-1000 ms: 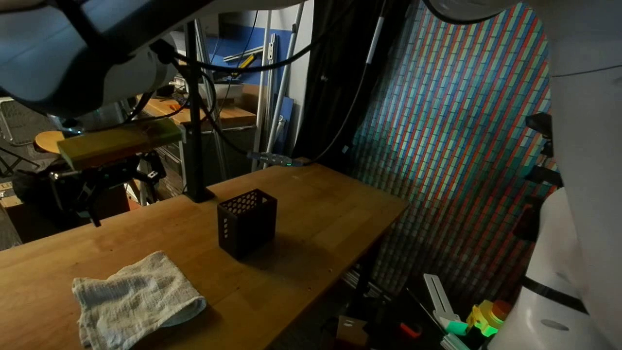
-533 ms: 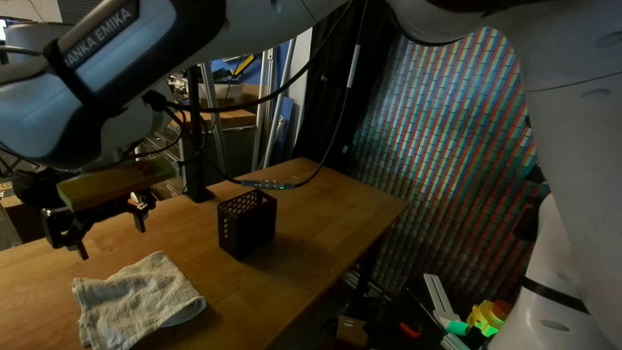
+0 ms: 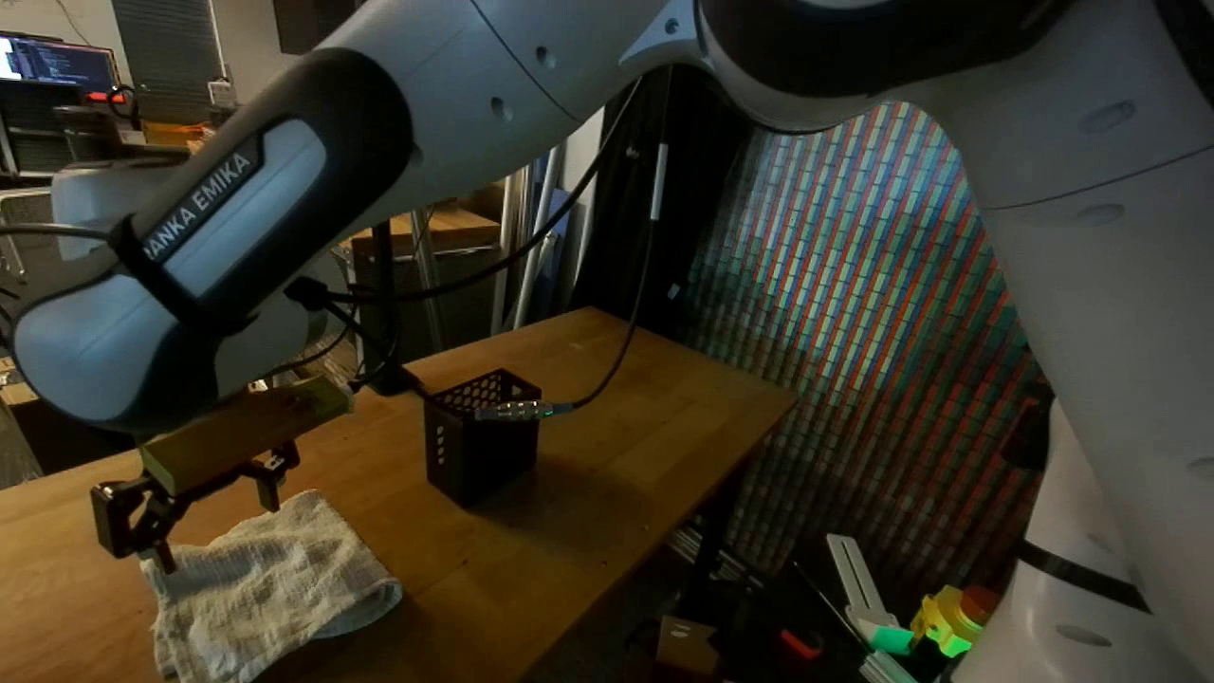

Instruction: Put the towel inside the box

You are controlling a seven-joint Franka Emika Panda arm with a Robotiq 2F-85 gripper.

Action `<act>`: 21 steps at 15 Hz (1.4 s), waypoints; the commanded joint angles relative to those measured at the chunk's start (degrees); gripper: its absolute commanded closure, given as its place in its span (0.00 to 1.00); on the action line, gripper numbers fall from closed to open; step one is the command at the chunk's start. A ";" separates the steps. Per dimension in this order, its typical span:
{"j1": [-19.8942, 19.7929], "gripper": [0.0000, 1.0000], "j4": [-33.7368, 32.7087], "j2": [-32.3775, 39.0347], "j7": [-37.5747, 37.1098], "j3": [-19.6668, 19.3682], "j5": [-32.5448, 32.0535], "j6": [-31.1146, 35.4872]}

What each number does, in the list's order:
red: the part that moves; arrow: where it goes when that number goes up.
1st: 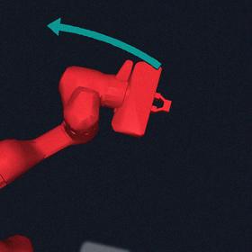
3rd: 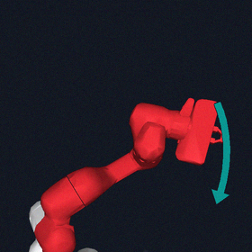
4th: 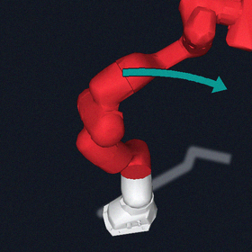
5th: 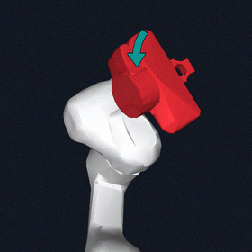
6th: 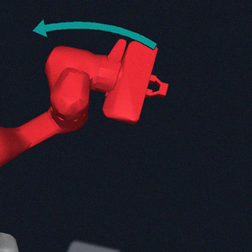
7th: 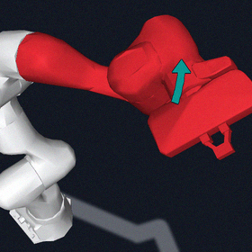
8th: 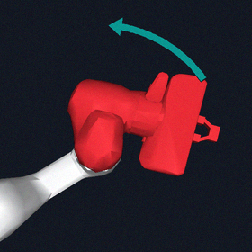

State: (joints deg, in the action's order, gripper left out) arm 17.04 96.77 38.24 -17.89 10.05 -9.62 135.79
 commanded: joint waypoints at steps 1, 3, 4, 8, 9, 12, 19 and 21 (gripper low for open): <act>0.25 0.00 0.95 1.21 4.86 -0.37 2.26 1.96; 0.10 0.00 1.44 2.00 6.77 -0.07 2.58 1.96; -0.09 0.00 1.77 2.37 7.94 0.19 2.94 2.08; -0.72 0.00 1.35 4.81 12.48 0.79 4.32 1.65; -0.77 0.00 0.87 5.45 13.35 0.83 4.43 1.61; -0.80 0.00 0.15 6.16 15.14 1.28 4.82 1.55; -0.82 0.51 2.69 3.36 15.62 1.87 6.46 0.96; -0.94 0.66 4.09 1.59 15.20 1.93 6.85 0.83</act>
State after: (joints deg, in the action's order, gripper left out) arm 16.66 98.11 42.91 -3.60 11.40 -4.86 136.52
